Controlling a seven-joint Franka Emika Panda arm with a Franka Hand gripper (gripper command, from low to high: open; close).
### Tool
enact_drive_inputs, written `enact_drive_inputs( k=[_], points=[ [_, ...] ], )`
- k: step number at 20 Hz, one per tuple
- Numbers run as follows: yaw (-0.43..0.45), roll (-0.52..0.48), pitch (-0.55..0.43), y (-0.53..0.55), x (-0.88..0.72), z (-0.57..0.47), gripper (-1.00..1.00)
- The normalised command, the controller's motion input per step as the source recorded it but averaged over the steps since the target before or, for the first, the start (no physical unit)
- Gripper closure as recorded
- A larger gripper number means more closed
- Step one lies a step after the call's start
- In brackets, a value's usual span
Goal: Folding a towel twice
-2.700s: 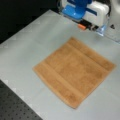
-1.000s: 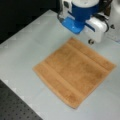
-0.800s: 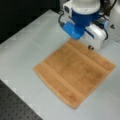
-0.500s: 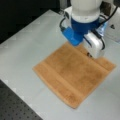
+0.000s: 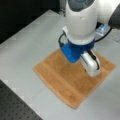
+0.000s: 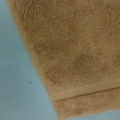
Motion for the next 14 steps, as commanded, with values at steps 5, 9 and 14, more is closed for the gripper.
enact_drive_inputs(
  k=[5,9,14],
  points=[
    [-0.023,-0.247,0.223,0.18,0.39,-0.05,-1.00],
    [-0.043,-0.237,0.140,0.24,0.42,-0.16,-1.00],
    [-0.091,-0.211,0.043,0.31,0.54,-0.18,-1.00]
  ],
)
